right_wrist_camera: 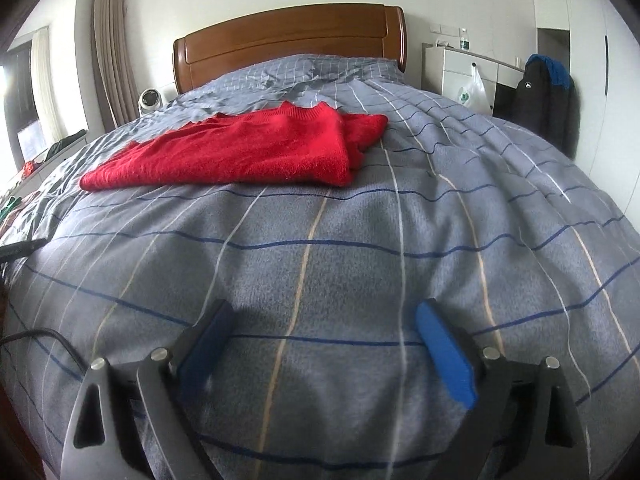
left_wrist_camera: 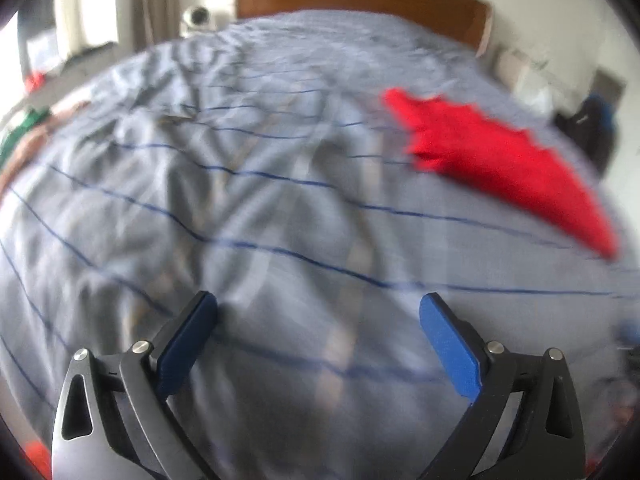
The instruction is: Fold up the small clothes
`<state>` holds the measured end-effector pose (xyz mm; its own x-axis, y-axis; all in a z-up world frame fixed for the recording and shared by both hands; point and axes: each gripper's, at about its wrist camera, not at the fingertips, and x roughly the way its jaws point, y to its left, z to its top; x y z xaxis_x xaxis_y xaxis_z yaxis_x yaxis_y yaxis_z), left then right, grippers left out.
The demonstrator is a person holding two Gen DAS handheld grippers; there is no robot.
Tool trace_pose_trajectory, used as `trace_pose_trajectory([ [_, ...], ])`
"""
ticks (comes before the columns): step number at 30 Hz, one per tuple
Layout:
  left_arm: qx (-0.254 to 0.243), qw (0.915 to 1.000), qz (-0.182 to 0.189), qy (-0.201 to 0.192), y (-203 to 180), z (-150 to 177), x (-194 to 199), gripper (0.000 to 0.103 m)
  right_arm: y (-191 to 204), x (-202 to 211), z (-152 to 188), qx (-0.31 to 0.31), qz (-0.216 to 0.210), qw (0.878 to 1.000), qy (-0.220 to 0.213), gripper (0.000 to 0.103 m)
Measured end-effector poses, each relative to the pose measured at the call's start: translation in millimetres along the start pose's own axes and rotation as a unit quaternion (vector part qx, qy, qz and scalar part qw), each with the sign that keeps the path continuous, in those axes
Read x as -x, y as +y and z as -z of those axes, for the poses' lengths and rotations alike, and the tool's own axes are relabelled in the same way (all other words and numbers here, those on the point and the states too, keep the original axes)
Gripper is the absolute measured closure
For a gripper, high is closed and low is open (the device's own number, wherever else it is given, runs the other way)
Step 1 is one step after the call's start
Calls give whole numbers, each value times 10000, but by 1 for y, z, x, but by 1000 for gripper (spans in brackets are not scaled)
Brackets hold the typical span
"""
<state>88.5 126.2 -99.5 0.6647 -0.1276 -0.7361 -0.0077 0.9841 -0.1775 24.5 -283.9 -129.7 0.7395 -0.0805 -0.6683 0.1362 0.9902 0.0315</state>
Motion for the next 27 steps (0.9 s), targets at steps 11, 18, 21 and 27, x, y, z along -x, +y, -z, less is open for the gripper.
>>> trace_pose_trajectory([
  [11,164,9981,395,-443,-5,21,20,2,-54,-9,-102,-1137,-863,9896,193,11],
  [18,155,9990,264,-316,-2,19,6,2,-85,-126,-158,-2197,-1281,9583,1305,13],
  [21,-13,9994,165,-305,-7,20,4,2,-68,-156,-159,-2091,-1155,9569,1651,62],
  [27,178,9988,340,-293,-2,15,4,2,-23,-132,-198,-2083,-1135,9625,1312,92],
])
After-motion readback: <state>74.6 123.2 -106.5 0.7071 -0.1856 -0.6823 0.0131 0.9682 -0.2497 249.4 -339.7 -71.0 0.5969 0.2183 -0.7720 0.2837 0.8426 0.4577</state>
